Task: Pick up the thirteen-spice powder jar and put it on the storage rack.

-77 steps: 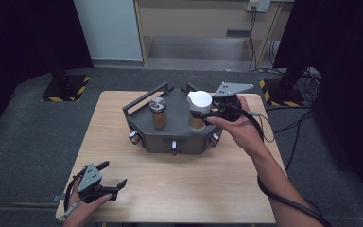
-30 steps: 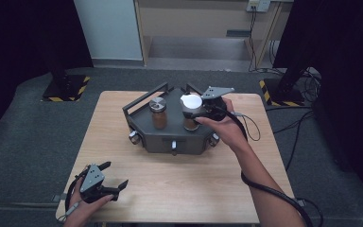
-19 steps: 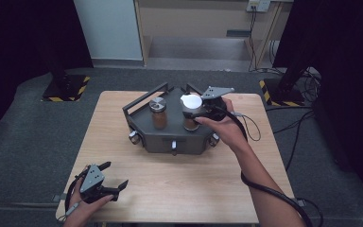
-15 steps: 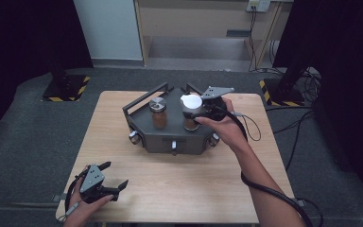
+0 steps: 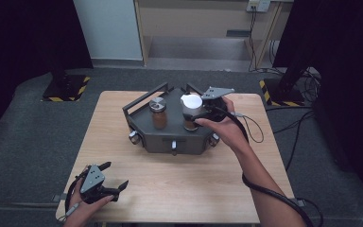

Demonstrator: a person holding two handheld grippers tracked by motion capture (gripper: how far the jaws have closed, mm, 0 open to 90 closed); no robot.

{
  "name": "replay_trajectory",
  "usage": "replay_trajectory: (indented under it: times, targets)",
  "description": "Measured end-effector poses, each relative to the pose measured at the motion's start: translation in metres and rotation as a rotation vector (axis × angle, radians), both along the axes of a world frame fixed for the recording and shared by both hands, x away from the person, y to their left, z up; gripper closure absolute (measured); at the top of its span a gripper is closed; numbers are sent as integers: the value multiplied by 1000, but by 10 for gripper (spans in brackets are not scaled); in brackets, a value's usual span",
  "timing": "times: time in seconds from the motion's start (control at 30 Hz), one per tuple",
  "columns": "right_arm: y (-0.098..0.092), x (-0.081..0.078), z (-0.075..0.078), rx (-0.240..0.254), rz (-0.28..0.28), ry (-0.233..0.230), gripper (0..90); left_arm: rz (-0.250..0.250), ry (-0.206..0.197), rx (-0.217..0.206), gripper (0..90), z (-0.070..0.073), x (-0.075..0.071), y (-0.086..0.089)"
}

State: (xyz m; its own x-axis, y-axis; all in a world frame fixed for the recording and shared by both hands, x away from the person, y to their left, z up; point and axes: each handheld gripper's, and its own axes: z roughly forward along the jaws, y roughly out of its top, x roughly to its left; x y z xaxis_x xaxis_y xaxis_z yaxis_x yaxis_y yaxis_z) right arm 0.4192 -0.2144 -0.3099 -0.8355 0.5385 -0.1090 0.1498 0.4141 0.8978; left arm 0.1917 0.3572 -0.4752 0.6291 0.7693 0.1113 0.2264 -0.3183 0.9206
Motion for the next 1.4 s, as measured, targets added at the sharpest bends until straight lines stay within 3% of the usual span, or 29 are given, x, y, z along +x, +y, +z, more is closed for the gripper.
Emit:
replay_trajectory:
  times: [0.67,0.93,1.4]
  targets:
    - [-14,-17,6,-8,-5,-8,57,-4,4,9,30,1,0,-2]
    - [-27,-30,1,0,-22,-16,55,-3,12,4,29,0,1,-3]
    - [-72,-77,-25,54,-68,-26,51,-16,23,18,29,1,2,-13]
